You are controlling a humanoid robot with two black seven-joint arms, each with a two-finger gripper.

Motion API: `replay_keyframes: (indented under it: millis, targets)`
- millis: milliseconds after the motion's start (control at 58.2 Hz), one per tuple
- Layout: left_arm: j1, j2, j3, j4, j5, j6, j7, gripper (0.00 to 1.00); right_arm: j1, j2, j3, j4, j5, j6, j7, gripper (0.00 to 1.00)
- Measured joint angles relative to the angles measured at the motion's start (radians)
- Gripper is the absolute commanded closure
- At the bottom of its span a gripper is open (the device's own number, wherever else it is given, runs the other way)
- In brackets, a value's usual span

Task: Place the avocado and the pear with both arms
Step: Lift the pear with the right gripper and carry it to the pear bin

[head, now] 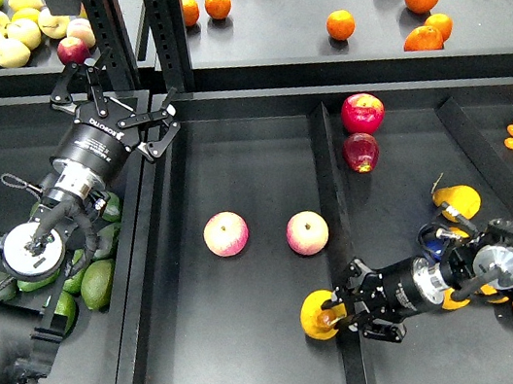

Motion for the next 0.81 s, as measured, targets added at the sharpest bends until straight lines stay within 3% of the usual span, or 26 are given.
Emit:
replay_keyframes:
  millis: [258,481,807]
  targets:
    - [0.001,0.0,0.0,0.001,0.001,0.0,0.0,0.01,0.063,-0.141,-0.049,0.003,0.147,0.0,0.0,0.97]
    - [0.002,0.0,0.0,0.002,0.001,0.0,0.002,0.0,0.076,-0.277,-0.277,0.01,0.288,0.0,0.0,0.96]
    - [0.002,0.0,0.006,0.004,0.001,0.0,0.005,0.01,0.045,-0.279,-0.335,0.01,0.319,0.0,0.0,0.95]
